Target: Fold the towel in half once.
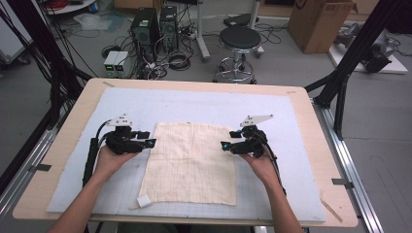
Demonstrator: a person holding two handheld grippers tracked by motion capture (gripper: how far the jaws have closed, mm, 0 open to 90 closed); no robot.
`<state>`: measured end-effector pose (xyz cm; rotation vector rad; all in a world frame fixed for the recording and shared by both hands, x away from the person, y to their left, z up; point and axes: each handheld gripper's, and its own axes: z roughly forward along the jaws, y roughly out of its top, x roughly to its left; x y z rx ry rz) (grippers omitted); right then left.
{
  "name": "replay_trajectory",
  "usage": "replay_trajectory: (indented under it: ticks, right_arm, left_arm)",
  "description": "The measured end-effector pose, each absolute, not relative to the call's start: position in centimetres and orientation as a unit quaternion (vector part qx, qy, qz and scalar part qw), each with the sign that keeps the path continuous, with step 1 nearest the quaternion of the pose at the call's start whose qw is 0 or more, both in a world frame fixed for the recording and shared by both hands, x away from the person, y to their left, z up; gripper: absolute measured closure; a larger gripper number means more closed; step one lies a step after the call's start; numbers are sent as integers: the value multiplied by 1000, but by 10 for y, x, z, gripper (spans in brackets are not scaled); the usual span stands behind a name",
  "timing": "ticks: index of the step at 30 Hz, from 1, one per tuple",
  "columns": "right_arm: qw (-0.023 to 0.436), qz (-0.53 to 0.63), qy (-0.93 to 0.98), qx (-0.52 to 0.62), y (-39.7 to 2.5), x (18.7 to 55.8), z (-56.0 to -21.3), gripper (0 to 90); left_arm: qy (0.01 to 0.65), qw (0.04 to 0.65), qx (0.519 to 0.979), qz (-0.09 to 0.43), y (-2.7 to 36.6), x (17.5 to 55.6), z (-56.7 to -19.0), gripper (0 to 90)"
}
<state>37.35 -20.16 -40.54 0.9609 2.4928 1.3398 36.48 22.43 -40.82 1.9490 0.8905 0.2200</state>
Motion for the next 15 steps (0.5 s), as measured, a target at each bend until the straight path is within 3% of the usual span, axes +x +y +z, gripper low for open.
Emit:
replay_trajectory:
  ticks: [10,15]
  right_arm:
    - [93,436,828,339,-202,398,-396,403]
    - [99,431,822,358,-197,413,-404,485]
  left_arm:
    - [379,477,787,100,216,391,-400,513]
    - [405,443,793,106,215,404,-418,518]
